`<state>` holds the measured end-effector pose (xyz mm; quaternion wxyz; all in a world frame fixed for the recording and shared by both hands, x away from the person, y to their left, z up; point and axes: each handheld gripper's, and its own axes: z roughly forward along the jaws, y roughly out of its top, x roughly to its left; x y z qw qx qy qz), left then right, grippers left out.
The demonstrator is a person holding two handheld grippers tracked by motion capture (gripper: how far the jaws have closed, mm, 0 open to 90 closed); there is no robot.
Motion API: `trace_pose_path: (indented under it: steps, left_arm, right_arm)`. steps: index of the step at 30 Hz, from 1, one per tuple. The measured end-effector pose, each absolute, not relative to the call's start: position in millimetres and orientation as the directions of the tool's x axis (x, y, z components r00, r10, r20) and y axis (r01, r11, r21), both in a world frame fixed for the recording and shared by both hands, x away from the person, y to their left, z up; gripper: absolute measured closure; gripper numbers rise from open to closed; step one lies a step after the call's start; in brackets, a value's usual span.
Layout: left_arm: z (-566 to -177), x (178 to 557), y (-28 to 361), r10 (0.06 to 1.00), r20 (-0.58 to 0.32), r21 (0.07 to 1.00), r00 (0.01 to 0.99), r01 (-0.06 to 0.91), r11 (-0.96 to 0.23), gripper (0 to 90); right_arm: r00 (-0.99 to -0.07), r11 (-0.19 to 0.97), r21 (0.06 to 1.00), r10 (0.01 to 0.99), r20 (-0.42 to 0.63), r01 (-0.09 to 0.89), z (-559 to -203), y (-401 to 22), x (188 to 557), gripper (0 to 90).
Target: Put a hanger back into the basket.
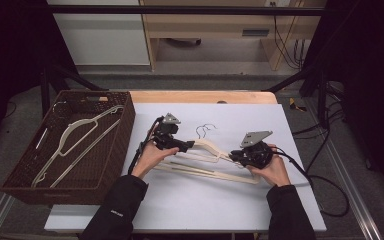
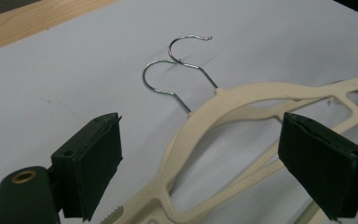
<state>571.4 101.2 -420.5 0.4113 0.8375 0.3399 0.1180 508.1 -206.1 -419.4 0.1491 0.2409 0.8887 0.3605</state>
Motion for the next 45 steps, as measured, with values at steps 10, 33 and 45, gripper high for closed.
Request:
trace_pose_path:
  steps: [10, 33, 45]
  left_arm:
    - [-439.8, 585.7, 94.6, 0.663, -0.050, 0.732, 0.747, 0.480, -0.484, 20.7]
    - [-465.8, 595.5, 85.0, 0.613, -0.026, 0.640, 0.789, 0.484, -0.596, 59.8]
    - [-449.3, 583.8, 87.2, 0.584, 0.048, 0.643, 0.811, 0.422, -0.639, 69.3]
  right_arm:
    - [-0.837, 0.628, 0.709, 0.538, -0.096, 0.322, -419.0, -205.7, 507.3, 79.8]
    - [-0.847, 0.633, 0.709, 0.523, -0.096, 0.311, -418.9, -203.9, 506.2, 79.8]
    - [-0.851, 0.620, 0.724, 0.518, -0.088, 0.302, -416.7, -206.0, 504.5, 79.5]
